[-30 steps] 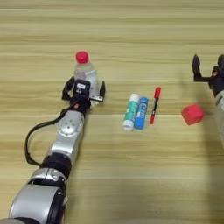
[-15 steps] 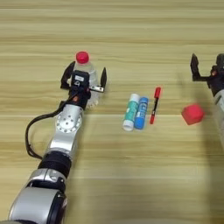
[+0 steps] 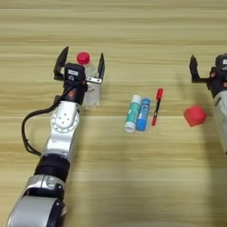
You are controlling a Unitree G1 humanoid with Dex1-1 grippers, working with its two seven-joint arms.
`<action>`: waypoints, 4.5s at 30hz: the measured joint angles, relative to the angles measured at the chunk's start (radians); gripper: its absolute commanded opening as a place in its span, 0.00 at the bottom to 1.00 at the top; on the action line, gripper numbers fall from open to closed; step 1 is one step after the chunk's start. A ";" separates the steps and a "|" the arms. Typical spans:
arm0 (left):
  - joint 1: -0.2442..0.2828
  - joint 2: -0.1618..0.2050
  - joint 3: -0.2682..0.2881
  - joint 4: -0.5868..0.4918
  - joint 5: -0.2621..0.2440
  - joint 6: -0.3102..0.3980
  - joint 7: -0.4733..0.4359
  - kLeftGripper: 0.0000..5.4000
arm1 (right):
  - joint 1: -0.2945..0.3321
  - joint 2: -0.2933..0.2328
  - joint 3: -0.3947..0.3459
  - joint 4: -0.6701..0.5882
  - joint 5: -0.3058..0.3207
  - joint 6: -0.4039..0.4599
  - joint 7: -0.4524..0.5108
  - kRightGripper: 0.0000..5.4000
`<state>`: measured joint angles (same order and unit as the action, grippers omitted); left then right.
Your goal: Move the objects on the table
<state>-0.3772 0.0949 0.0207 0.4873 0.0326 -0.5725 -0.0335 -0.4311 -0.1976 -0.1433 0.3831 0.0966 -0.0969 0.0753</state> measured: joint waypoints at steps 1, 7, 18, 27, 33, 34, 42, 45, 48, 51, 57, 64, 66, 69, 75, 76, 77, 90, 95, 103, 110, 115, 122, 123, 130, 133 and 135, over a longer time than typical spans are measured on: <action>0.003 0.000 0.000 -0.012 -0.003 0.000 -0.006 0.99 | 0.000 0.001 0.002 0.000 -0.001 0.000 0.001 1.00; 0.028 -0.008 0.000 -0.109 -0.083 0.004 -0.073 0.99 | 0.005 0.002 0.006 0.000 -0.013 0.000 0.004 1.00; 0.027 0.043 0.133 -0.218 -0.159 -0.001 -0.063 0.99 | 0.006 0.003 0.015 0.000 -0.020 0.000 0.004 1.00; -0.037 0.114 0.238 -0.071 -0.153 0.017 0.003 0.99 | 0.018 0.004 0.042 -0.038 -0.047 -0.002 0.011 1.00; -0.077 0.154 0.261 0.069 -0.132 0.055 0.046 0.99 | 0.043 0.006 0.072 -0.087 -0.069 0.001 0.023 1.00; -0.083 0.157 0.261 0.090 -0.122 0.059 0.052 0.99 | 0.048 0.007 0.076 -0.096 -0.072 0.003 0.024 1.00; -0.112 0.171 0.258 0.237 -0.117 0.099 0.056 0.99 | 0.089 0.002 0.095 -0.150 -0.095 0.027 0.030 1.00; -0.115 0.171 0.256 0.260 -0.117 0.098 0.057 0.99 | 0.130 -0.006 0.094 -0.202 -0.093 0.054 0.057 1.00; -0.119 0.172 0.255 0.271 -0.117 0.098 0.058 0.99 | 0.176 -0.022 0.098 -0.237 -0.094 0.085 0.088 1.00; -0.122 0.173 0.254 0.281 -0.117 0.098 0.060 0.99 | 0.216 -0.036 0.104 -0.269 -0.093 0.116 0.120 1.00; -0.123 0.173 0.251 0.289 -0.117 0.098 0.070 0.99 | 0.254 -0.054 0.107 -0.328 -0.076 0.184 0.177 1.00; -0.127 0.173 0.247 0.299 -0.112 0.098 0.081 0.99 | 0.295 -0.084 0.106 -0.341 -0.060 0.241 0.231 1.00; -0.128 0.173 0.245 0.307 -0.111 0.098 0.081 0.99 | 0.299 -0.088 0.106 -0.339 -0.060 0.243 0.238 1.00; -0.131 0.173 0.238 0.316 -0.110 0.099 0.077 0.99 | 0.300 -0.100 0.105 -0.333 -0.061 0.243 0.240 1.00; -0.139 0.173 0.225 0.345 -0.109 0.115 0.062 0.99 | 0.321 -0.128 0.109 -0.323 -0.075 0.245 0.258 1.00; -0.142 0.173 0.220 0.352 -0.109 0.127 0.056 0.99 | 0.324 -0.132 0.111 -0.319 -0.077 0.252 0.261 1.00; -0.144 0.172 0.215 0.358 -0.108 0.130 0.054 0.99 | 0.324 -0.138 0.112 -0.316 -0.079 0.262 0.264 1.00; -0.147 0.172 0.208 0.369 -0.108 0.130 0.054 0.99 | 0.345 -0.152 0.135 -0.320 -0.079 0.311 0.303 1.00; -0.147 0.172 0.208 0.369 -0.108 0.130 0.054 0.99 | 0.345 -0.152 0.136 -0.314 -0.079 0.327 0.303 1.00; -0.147 0.172 0.207 0.369 -0.108 0.130 0.055 1.00 | 0.345 -0.152 0.142 -0.305 -0.079 0.353 0.307 0.90; -0.147 0.172 0.206 0.369 -0.108 0.130 0.056 1.00 | 0.344 -0.153 0.145 -0.301 -0.079 0.358 0.308 0.75; -0.147 0.172 0.206 0.369 -0.108 0.130 0.057 1.00 | 0.344 -0.153 0.146 -0.298 -0.079 0.358 0.308 0.65; -0.147 0.172 0.205 0.369 -0.108 0.130 0.058 1.00 | 0.329 -0.154 0.134 -0.267 -0.079 0.349 0.296 0.50; -0.147 0.172 0.205 0.369 -0.108 0.130 0.058 1.00 | 0.327 -0.155 0.132 -0.264 -0.080 0.350 0.292 0.49; -0.147 0.172 0.205 0.369 -0.108 0.130 0.059 1.00 | 0.279 -0.166 0.093 -0.178 -0.082 0.328 0.257 0.43; -0.147 0.171 0.204 0.368 -0.108 0.130 0.060 1.00 | 0.254 -0.172 0.078 -0.134 -0.081 0.318 0.246 0.43; -0.147 0.171 0.204 0.368 -0.108 0.130 0.060 1.00 | 0.243 -0.174 0.070 -0.109 -0.081 0.306 0.239 0.43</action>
<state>-0.5246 0.2661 0.2251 0.8557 -0.0754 -0.4420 0.0267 -0.1881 -0.3718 -0.0732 0.2744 0.0154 0.2091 0.3142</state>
